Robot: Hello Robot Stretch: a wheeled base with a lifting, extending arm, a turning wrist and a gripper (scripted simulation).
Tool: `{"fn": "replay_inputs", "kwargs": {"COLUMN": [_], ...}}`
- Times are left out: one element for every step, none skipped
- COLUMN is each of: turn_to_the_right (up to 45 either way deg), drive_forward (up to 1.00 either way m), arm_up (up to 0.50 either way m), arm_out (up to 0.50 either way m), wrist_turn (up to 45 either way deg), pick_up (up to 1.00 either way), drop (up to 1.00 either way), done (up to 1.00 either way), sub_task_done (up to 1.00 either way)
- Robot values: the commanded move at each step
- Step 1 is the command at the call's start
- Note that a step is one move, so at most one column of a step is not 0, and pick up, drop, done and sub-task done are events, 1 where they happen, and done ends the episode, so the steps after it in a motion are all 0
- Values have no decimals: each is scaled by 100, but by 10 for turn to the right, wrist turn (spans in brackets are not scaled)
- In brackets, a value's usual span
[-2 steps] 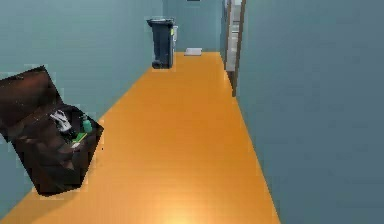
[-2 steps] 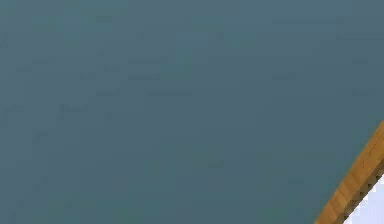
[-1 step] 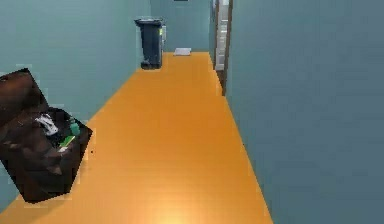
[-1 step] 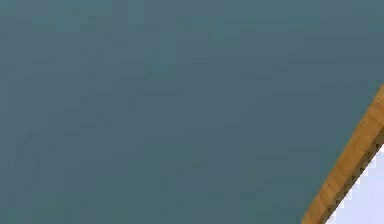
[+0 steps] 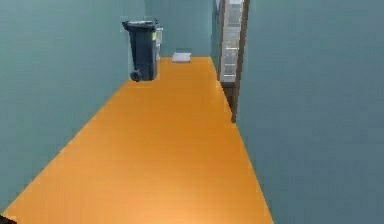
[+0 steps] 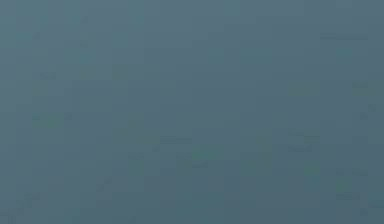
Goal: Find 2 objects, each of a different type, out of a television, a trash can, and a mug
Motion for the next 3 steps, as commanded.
{"fn": "replay_inputs", "kwargs": {"turn_to_the_right": [0,0,0], "drive_forward": [100,100,100], "arm_up": [0,0,0], "arm_out": [0,0,0], "wrist_turn": [0,0,0], "pick_up": [0,0,0], "drop": [0,0,0], "done": [0,0,0], "sub_task_done": [0,0,0]}}
